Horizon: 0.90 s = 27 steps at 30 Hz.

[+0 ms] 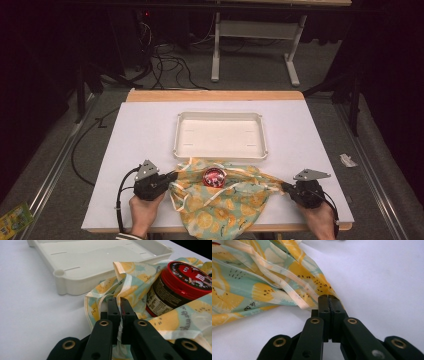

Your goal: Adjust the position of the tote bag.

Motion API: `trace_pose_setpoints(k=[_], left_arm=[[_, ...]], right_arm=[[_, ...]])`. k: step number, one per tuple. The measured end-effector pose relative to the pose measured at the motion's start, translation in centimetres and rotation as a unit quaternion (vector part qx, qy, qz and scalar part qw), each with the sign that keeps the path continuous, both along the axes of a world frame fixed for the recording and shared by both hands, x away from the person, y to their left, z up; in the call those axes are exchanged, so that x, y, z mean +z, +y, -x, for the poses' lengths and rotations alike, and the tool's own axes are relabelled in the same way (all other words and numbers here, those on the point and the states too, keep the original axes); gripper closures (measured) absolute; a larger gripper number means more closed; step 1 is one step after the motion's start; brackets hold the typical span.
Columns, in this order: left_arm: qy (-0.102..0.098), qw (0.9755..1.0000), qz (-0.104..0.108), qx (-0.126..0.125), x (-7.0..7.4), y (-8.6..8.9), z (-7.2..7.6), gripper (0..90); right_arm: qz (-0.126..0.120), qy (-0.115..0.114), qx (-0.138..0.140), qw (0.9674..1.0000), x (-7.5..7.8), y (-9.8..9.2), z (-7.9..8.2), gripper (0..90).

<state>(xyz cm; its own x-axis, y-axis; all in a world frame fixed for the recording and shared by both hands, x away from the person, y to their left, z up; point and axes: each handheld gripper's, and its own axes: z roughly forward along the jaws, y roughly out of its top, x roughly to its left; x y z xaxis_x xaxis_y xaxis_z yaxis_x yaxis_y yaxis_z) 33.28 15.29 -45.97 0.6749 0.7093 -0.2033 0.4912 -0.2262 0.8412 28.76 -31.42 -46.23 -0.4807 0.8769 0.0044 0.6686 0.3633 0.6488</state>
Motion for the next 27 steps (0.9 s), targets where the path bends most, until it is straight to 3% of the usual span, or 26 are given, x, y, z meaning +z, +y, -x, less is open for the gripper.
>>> trace_pose_setpoints(k=[3, 4, 7, 8, 16, 22, 27], left_arm=[[0.003, 1.0000, 0.001, -0.003, 0.0, -0.2, 0.1, 89.3], [0.002, 1.0000, 0.003, -0.004, 0.0, -0.2, 0.1, 89.3], [0.000, 1.0000, 0.006, -0.008, 0.2, -0.1, 0.2, 89.3], [-0.001, 0.9999, 0.007, -0.008, 0.2, -0.1, 0.3, 89.3], [-0.008, 0.9999, 0.008, -0.011, 0.5, -0.5, 0.3, 88.1], [-0.011, 0.9998, 0.007, -0.013, 0.7, -0.7, 0.5, 85.9], [-0.016, 0.9998, 0.007, -0.010, 1.0, -0.7, 0.6, 79.6]], right_arm=[[-0.006, -0.002, 0.004, 1.0000, 0.4, 0.1, 0.1, 88.6], [-0.015, -0.014, 0.003, 0.9998, 0.7, 0.2, 0.2, 82.2], [-0.026, -0.032, 0.003, 0.9992, 1.5, 0.3, 0.5, 76.1], [-0.026, -0.032, 0.003, 0.9992, 1.5, 0.3, 0.5, 76.1], [-0.044, -0.095, 0.022, 0.9942, 5.2, 2.1, 0.6, 67.6], [-0.040, -0.105, 0.049, 0.9925, 6.4, 3.6, -0.4, 68.9], [-0.025, -0.088, 0.083, 0.9923, 5.8, 6.1, -2.1, 72.5]])
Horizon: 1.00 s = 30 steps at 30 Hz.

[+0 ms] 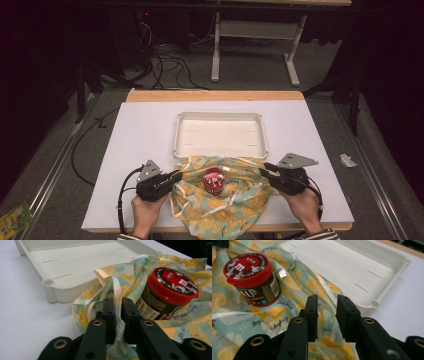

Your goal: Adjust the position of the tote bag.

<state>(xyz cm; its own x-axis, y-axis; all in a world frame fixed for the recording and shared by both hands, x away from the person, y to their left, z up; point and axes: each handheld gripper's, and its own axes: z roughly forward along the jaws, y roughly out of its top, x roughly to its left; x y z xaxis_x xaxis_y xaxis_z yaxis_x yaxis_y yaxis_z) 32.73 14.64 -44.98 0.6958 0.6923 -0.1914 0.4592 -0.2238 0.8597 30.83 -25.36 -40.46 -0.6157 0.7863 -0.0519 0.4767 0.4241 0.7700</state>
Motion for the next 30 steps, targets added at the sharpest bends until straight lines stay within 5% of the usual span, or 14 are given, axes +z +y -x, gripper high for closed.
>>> trace_pose_setpoints(k=[11, 21, 27, 30], left_arm=[[-0.026, 0.9996, -0.001, 0.006, 2.3, -0.2, 1.2, 60.1], [-0.030, 0.9984, -0.016, -0.045, 4.0, -1.9, 2.6, 65.7], [-0.038, 0.9981, -0.017, -0.044, 4.7, -2.2, 3.2, 68.3], [-0.043, 0.9983, -0.001, -0.038, 5.5, -1.7, 3.1, 68.0]], right_arm=[[0.023, 0.046, 0.019, 0.9985, -3.2, 2.9, -2.0, 71.7], [0.020, 0.056, 0.040, 0.9975, -3.8, 3.6, -1.5, 79.7], [0.022, 0.066, 0.055, 0.9961, -4.3, 4.2, -1.5, 86.3], [0.023, 0.070, 0.054, 0.9958, -4.5, 4.5, -1.5, 86.9]])
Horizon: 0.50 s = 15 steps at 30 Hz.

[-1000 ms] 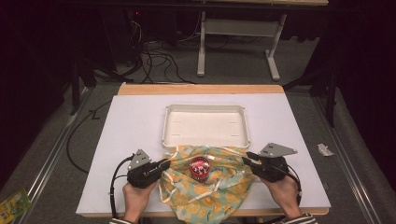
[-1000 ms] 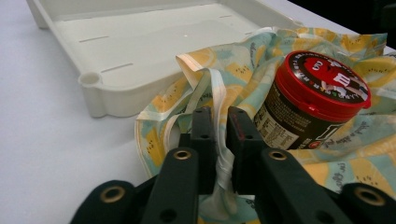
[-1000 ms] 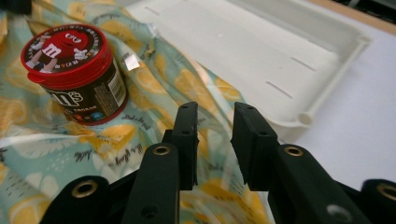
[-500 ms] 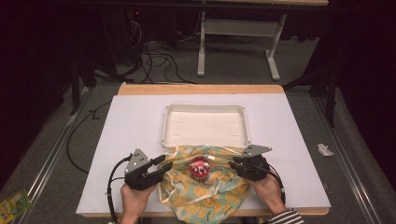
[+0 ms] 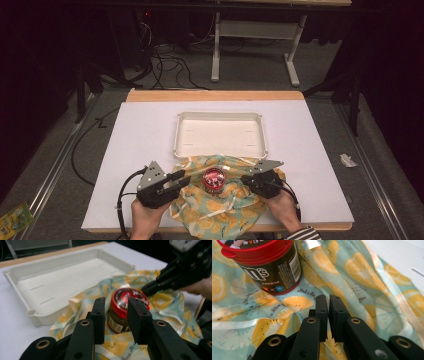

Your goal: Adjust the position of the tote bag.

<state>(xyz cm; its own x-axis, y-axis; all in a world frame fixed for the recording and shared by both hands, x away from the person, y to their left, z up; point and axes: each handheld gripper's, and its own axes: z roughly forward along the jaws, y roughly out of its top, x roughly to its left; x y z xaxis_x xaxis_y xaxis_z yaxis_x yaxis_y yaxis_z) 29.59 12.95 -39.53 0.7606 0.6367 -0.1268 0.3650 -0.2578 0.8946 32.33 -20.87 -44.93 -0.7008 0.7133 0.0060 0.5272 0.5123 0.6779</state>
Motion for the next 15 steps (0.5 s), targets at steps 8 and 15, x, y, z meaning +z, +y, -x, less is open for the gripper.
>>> trace_pose_setpoints(k=[8, 15], left_arm=[[0.019, 0.9989, -0.032, -0.027, -0.7, -1.6, 0.0, 72.7], [0.068, 0.9922, -0.103, -0.020, -3.9, -4.1, -2.0, 74.8]], right_arm=[[0.004, 0.004, 0.006, 1.0000, -0.2, 0.6, -0.2, 88.9], [0.006, 0.011, 0.002, 0.9999, -0.5, 0.8, -0.4, 89.4]])
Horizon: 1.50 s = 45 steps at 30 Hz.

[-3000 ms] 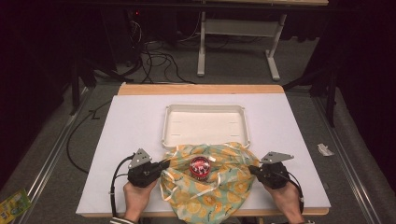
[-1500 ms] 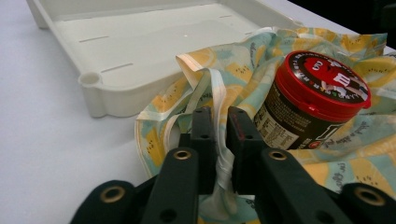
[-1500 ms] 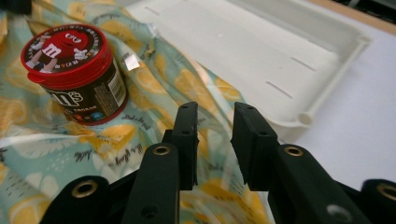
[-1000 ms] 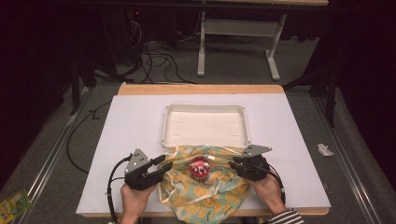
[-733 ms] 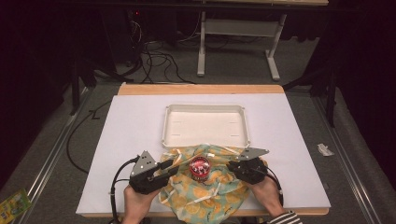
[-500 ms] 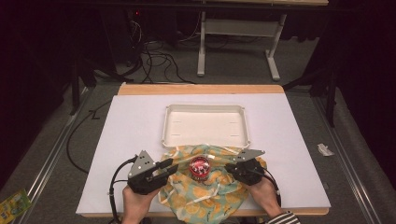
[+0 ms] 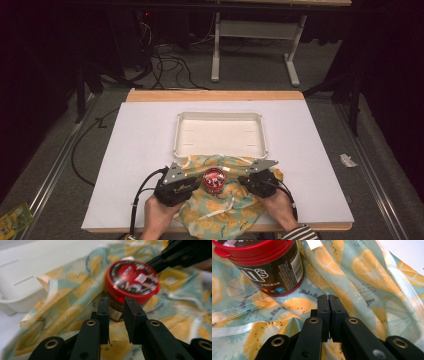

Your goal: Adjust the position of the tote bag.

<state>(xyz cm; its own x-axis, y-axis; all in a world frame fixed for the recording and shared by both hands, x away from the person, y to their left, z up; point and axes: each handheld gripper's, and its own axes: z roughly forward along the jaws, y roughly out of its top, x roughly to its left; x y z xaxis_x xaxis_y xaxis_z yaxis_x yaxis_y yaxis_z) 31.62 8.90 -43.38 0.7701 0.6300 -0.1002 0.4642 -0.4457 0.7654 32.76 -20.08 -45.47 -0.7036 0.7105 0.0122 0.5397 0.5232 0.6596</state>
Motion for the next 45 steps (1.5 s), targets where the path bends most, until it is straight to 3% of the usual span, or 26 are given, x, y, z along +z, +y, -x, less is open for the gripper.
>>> trace_pose_setpoints(k=[7, 11, 15, 22, 33, 39, 45], left_arm=[[0.025, 0.9988, -0.039, 0.015, -1.5, -0.5, -1.1, 74.5], [0.035, 0.9974, -0.052, 0.036, -2.3, -0.1, -1.6, 74.9], [0.037, 0.9964, -0.057, 0.052, -2.7, 0.4, -1.8, 75.9], [0.026, 0.9931, -0.087, 0.074, -3.3, 1.0, -2.2, 76.1], [0.028, 0.9912, -0.077, 0.103, -3.6, 2.6, -2.6, 76.9], [0.022, 0.9891, -0.086, 0.117, -3.5, 3.4, -2.5, 79.7], [0.016, 0.9890, -0.086, 0.119, -3.7, 4.0, -2.4, 81.7]], right_arm=[[0.008, 0.006, -0.007, 0.9999, -0.4, 0.1, -0.2, 89.3], [0.019, 0.008, -0.010, 0.9997, -0.7, 0.0, -0.4, 89.2], [0.027, 0.013, -0.022, 0.9993, -0.9, -0.3, -0.5, 88.4], [0.036, 0.014, -0.047, 0.9981, -1.0, -1.5, -0.3, 86.9], [0.033, 0.014, -0.086, 0.9956, -1.0, -4.2, 0.1, 86.6], [0.032, 0.010, -0.093, 0.9951, -1.1, -4.7, 0.4, 86.5], [0.029, 0.008, -0.098, 0.9947, -1.2, -5.0, 0.6, 86.5]])
